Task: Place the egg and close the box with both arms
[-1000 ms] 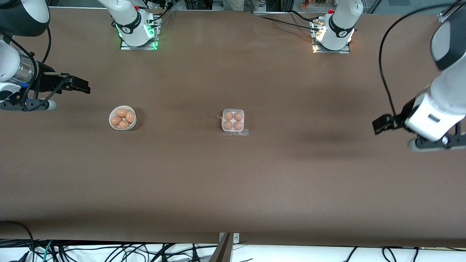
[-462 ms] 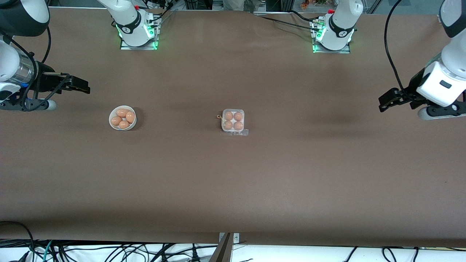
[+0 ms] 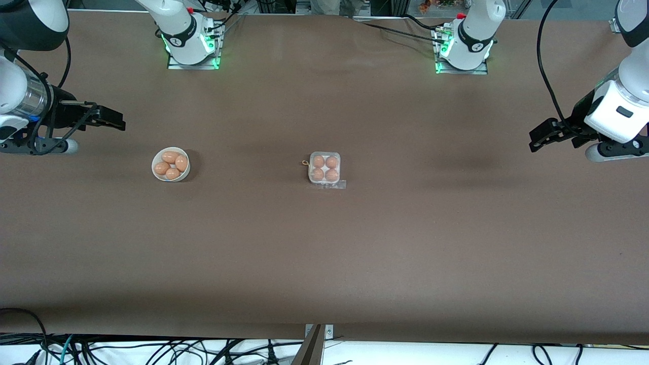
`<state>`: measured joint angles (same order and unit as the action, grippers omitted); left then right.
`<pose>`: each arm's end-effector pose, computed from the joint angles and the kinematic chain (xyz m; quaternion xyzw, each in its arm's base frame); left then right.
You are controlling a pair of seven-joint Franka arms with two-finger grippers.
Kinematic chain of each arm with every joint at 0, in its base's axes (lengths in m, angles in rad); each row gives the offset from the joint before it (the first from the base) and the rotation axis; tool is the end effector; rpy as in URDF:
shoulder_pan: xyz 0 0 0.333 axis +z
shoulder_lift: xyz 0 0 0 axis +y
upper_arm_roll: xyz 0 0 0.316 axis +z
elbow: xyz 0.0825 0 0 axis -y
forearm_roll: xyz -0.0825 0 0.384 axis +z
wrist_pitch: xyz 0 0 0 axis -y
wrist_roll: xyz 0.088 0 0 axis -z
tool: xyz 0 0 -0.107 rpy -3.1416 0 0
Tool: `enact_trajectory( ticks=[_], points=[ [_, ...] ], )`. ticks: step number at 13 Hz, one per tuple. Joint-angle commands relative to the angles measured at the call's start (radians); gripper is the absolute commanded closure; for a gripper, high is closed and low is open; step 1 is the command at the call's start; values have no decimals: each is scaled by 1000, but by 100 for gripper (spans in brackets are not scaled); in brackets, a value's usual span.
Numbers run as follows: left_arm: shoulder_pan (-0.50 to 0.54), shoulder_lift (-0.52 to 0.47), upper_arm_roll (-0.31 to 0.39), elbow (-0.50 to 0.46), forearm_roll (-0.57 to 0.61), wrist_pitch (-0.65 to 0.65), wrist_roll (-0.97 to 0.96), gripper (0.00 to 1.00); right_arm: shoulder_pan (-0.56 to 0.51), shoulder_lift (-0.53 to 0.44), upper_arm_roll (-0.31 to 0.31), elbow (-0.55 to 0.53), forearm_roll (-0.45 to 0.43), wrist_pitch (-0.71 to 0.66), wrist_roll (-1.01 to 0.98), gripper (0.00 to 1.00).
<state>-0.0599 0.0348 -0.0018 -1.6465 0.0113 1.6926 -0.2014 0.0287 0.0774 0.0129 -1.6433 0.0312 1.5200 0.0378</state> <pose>0.5724 -0.0343 0.5796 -0.9976 -0.0691 -0.0063 0.0048 0.5630 0.0267 0.5436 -0.9948 -0.0011 0.1007 0.0121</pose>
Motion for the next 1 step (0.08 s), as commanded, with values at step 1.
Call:
enact_trajectory(
  ticks=[1],
  points=[
    [-1,-32,2,-33,-19,13,33,0,0,-19,-1,-9,-1,-11,8,0]
  ],
)
